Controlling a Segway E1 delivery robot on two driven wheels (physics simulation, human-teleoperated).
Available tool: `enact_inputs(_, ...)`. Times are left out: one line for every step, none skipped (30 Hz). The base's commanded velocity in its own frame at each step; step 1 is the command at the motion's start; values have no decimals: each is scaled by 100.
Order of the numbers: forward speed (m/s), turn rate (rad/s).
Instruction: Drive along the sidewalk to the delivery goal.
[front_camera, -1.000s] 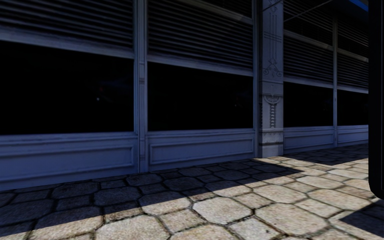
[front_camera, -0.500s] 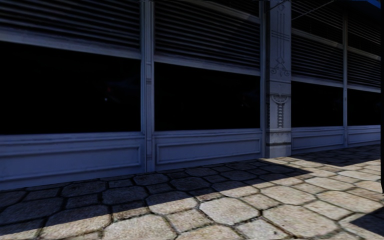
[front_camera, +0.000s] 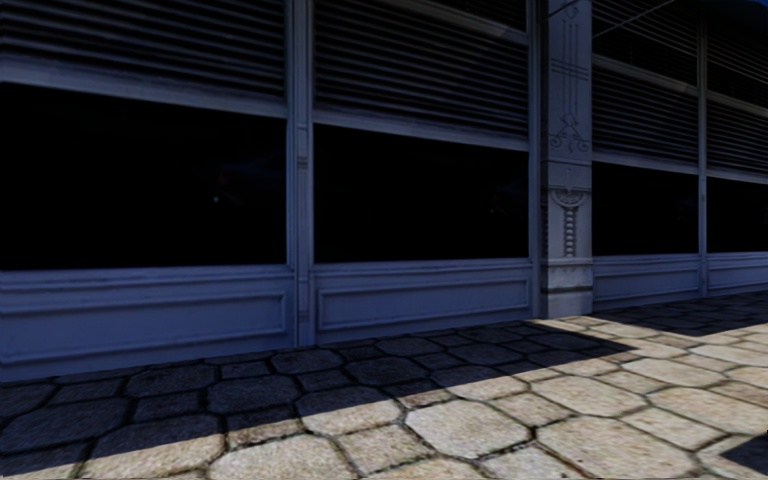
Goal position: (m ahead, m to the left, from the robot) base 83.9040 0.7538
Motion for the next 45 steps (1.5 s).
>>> enact_inputs(200, 0)
enact_inputs(200, 0)
enact_inputs(200, 0)
enact_inputs(200, 0)
enact_inputs(200, 0)
enact_inputs(200, 0)
enact_inputs(200, 0)
enact_inputs(200, 0)
enact_inputs(200, 0)
enact_inputs(200, 0)
enact_inputs(200, 0)
enact_inputs(200, 0)
enact_inputs(200, 0)
enact_inputs(200, 0)
enact_inputs(200, 0)
enact_inputs(200, 0)
enact_inputs(200, 0)
enact_inputs(200, 0)
enact_inputs(200, 0)
enact_inputs(200, 0)
enact_inputs(200, 0)
enact_inputs(198, 0)
enact_inputs(198, 0)
enact_inputs(187, -1)
enact_inputs(178, -31)
enact_inputs(173, -57)
enact_inputs(167, -78)
enact_inputs(161, -98)
enact_inputs(151, -120)
enact_inputs(143, -120)
enact_inputs(121, -120)
enact_inputs(104, -120)
enact_inputs(97, -120)
enact_inputs(96, -120)
enact_inputs(95, -120)
enact_inputs(95, -120)
enact_inputs(95, -120)
enact_inputs(94, -120)
enact_inputs(93, -120)
enact_inputs(93, -120)
enact_inputs(92, -120)
enact_inputs(91, -120)
enact_inputs(91, -118)
enact_inputs(91, -45)
enact_inputs(93, 0)
